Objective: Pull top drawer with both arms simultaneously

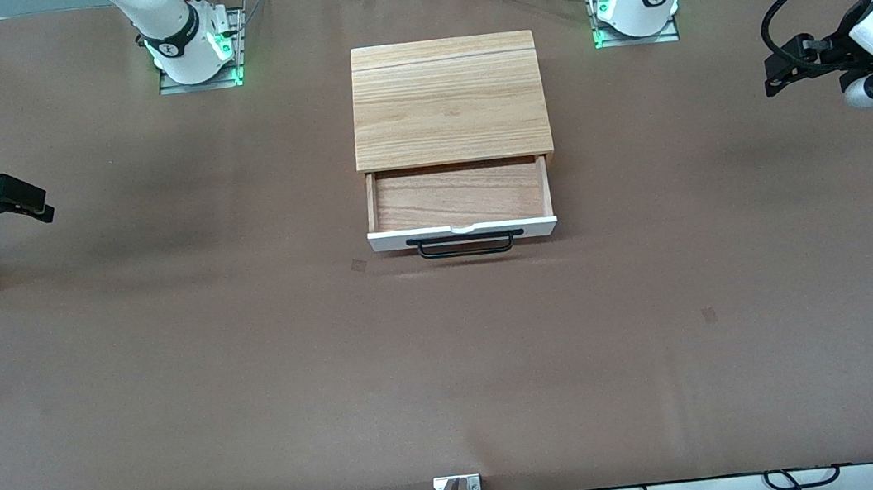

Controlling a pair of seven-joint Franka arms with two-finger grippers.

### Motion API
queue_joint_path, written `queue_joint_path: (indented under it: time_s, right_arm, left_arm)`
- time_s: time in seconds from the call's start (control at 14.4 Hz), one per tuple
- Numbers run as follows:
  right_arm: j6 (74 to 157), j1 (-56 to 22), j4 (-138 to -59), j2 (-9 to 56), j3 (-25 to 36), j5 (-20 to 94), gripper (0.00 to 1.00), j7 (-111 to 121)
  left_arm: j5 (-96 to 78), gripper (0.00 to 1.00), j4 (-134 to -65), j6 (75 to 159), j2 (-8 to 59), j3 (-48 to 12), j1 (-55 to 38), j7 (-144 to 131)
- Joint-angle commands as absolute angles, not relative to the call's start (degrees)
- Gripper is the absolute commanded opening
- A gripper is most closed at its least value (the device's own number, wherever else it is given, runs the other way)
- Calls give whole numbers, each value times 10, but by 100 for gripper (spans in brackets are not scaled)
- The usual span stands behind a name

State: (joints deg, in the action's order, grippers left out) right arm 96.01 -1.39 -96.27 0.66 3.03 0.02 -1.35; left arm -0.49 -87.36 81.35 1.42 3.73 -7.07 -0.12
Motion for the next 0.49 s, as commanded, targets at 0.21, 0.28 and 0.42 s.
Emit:
queue_joint_path:
  time_s: [0.21,0.28,0.42]
  right_arm:
    - [962,12,-959,4,17,-2,100,-4]
    - [962,19,-959,4,9,-1,100,-4]
    - [961,22,-959,4,4,-1,100,-4]
  left_arm:
    - [-11,100,-860,805,21,42,-71,12]
    - [-11,100,-860,805,21,42,-71,12]
    - [-11,100,-860,805,21,42,-70,12]
